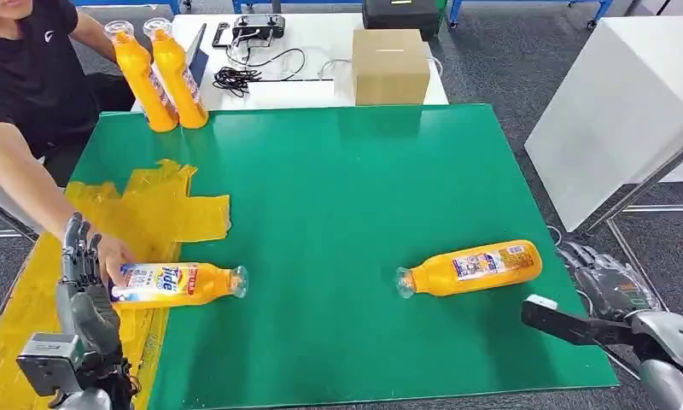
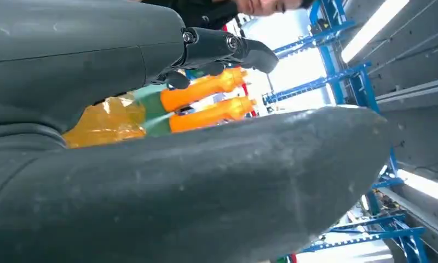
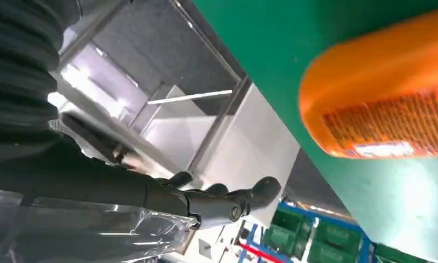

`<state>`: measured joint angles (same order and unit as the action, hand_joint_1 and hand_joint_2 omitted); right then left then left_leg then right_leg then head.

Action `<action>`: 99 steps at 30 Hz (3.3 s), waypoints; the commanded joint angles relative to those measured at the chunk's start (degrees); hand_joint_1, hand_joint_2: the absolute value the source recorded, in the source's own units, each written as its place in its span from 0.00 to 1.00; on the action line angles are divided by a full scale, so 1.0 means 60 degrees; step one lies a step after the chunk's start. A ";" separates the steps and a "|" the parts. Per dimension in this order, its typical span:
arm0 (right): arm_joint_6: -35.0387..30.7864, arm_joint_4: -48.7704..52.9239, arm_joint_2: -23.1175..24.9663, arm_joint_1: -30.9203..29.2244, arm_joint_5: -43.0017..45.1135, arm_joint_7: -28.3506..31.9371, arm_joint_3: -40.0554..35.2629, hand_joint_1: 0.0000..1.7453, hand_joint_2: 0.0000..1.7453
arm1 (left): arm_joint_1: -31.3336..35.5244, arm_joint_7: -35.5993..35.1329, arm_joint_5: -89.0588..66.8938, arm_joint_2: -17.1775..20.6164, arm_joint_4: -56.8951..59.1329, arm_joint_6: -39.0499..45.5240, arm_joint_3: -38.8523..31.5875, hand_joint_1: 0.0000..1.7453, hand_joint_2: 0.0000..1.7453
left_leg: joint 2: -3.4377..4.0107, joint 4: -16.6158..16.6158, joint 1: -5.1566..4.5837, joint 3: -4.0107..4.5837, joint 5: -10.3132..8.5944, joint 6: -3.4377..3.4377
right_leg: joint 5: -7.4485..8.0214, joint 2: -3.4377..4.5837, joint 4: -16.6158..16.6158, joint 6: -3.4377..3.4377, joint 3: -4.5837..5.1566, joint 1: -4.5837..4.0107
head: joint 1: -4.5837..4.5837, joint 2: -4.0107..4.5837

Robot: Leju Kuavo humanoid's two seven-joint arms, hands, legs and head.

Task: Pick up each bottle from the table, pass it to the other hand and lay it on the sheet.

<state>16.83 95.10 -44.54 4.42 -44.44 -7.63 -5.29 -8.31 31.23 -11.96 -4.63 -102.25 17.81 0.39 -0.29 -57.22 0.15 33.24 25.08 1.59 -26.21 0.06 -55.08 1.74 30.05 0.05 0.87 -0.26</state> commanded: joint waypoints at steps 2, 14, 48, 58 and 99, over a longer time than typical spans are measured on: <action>-0.0296 -0.2804 0.1785 -0.2784 -0.0469 0.0140 -0.2172 0.00 1.00 | 0.0400 -0.0028 0.0140 0.0035 0.0291 -0.0121 0.0262 0.00 0.00 | 0.0030 0.0015 0.0015 -0.0030 0.0001 -0.0008 | 0.0014 0.0029 0.0030 -0.0002 -0.0031 -0.0015 | 0.0000 0.0000; -0.0325 -0.2883 0.1789 -0.2966 -0.0497 0.0094 -0.2357 0.00 1.00 | 0.0478 -0.0129 0.0145 0.0047 0.0234 -0.0123 0.0304 0.00 0.00 | -0.0009 0.0012 0.0004 -0.0022 0.0002 -0.0007 | 0.0005 0.0003 0.0017 0.0002 -0.0031 -0.0004 | 0.0000 0.0000; -0.0564 -0.8240 0.3581 -0.3815 -0.0857 0.0927 -0.4210 1.00 1.00 | 0.1120 -0.0128 0.1043 0.0414 0.0821 -0.0243 0.1036 0.00 0.00 | -0.0018 0.0040 0.0033 -0.0239 0.0047 -0.0035 | -0.0020 -0.0018 0.0064 -0.0039 -0.0132 -0.0024 | 0.0004 0.0000; -0.0955 -0.3419 0.4728 -0.2715 0.4052 0.2501 -0.2098 1.00 1.00 | 0.0153 -0.0731 0.3149 0.0218 0.0904 -0.2924 0.1081 0.00 0.00 | 0.0036 0.0037 0.0027 -0.0287 0.0060 -0.0043 | -0.0017 0.0045 0.0048 -0.0040 -0.0161 -0.0019 | 0.0011 0.0000; -0.3298 -0.3679 0.7826 -0.4365 0.4882 0.1822 -0.5827 1.00 1.00 | 0.0750 -0.0745 0.4172 -0.0527 0.1512 -0.3629 0.3107 0.00 1.00 | 0.0010 0.0016 0.0022 -0.0108 0.0041 -0.0031 | -0.0028 0.0007 0.0004 -0.0038 -0.0110 -0.0023 | 0.0004 0.0000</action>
<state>-3.26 80.98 1.03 -19.01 -15.02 3.80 -37.22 -5.94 27.06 12.85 -8.04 -96.98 -3.80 18.64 -0.31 -57.19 0.30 32.71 25.33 1.41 -26.40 0.05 -55.12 1.49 29.49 -0.10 0.90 -0.26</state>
